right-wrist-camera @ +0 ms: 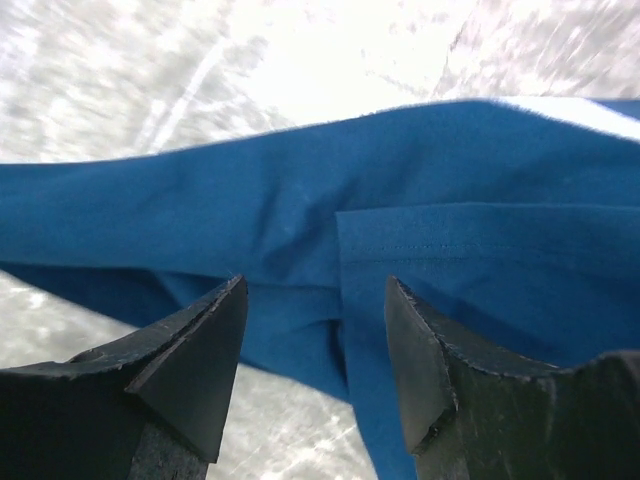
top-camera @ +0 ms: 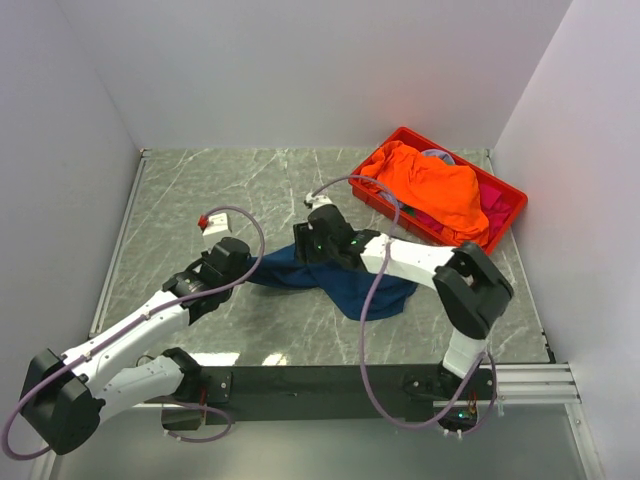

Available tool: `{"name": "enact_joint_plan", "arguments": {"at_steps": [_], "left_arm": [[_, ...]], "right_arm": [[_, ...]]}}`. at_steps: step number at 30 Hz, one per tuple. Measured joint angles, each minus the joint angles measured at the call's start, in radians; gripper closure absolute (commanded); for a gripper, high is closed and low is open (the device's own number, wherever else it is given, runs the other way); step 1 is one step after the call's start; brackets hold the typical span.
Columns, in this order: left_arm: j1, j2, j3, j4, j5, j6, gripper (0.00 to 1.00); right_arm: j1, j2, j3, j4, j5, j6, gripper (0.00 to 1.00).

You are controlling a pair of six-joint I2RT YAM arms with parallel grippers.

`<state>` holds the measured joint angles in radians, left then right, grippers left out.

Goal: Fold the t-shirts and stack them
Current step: Flatten the tshirt out

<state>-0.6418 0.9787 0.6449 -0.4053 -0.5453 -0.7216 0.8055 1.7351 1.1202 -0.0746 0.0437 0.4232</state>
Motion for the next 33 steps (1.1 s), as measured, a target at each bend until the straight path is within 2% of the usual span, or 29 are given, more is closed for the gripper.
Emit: {"name": "enact_joint_plan", "arguments": {"at_steps": [12,15,16,19,26,33], "left_arm": [[0.006,0.000,-0.002,0.001,0.011,0.003,0.99],[0.006,0.000,-0.002,0.001,0.011,0.003,0.99],[0.006,0.000,-0.002,0.001,0.011,0.003,0.99],[0.008,0.000,-0.002,0.001,0.011,0.003,1.00],[0.034,-0.009,-0.001,-0.001,0.012,0.006,0.99],[0.055,-0.064,0.093,-0.035,0.027,0.030,0.99]], "right_arm": [[0.010,0.159,0.068,-0.051,0.058,-0.002,0.37],[0.010,0.185,0.094,-0.064,0.080,-0.003,0.54],[0.010,0.190,0.097,-0.068,0.085,-0.003,0.72],[0.010,0.192,0.098,-0.080,0.106,0.000,1.00],[0.010,0.128,0.080,-0.112,0.159,-0.003,1.00],[-0.003,-0.110,0.014,-0.159,0.219,-0.023,1.00]]}}
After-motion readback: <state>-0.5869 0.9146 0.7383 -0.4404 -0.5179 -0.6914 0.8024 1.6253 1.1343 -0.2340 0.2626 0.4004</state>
